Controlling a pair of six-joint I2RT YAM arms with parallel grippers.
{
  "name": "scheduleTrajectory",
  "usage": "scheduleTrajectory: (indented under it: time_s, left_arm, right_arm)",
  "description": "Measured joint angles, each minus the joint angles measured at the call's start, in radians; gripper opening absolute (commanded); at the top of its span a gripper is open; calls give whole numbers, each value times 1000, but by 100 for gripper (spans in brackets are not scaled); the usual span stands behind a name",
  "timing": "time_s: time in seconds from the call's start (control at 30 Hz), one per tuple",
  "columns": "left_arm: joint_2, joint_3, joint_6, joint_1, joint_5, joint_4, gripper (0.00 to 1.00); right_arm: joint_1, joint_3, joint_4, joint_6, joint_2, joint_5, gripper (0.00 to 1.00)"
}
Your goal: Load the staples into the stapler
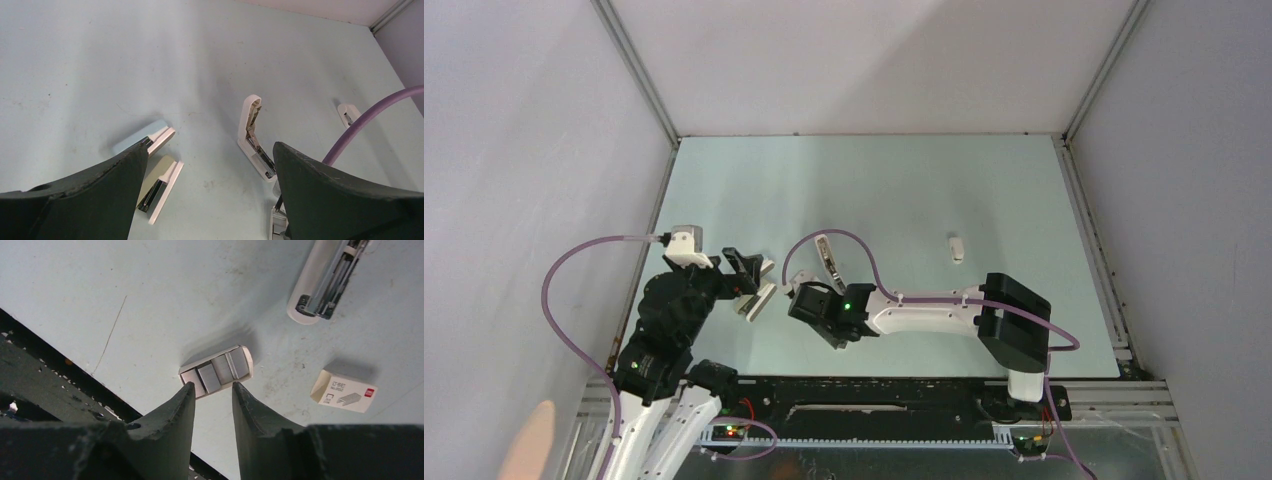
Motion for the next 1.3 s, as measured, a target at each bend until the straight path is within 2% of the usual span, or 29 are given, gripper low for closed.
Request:
scheduleTrajectory:
  time_s: [0.23,0.57,0.77,0.97,1.17,1.3]
  left_arm:
    - [0,0,0,0,6,0,98]
    - [0,-3,0,0,8,2,98]
    - [3,-18,0,0,9,4,98]
    - [4,-18,0,0,9,5,98]
    - [4,-18,0,0,9,5,98]
    - [4,-18,0,3,10,5,98]
  right_arm:
    - [0,-21,29,-41,11,-82,50]
    - [0,-29,51,-92,60,-135,52]
    - [0,-30,58,-104,83,-133,47]
    - [3,-30,56,-107,84,-97,31]
    - [47,-14,11,-101,89,2,31]
    - [80,23,-21,-94,113,68,38]
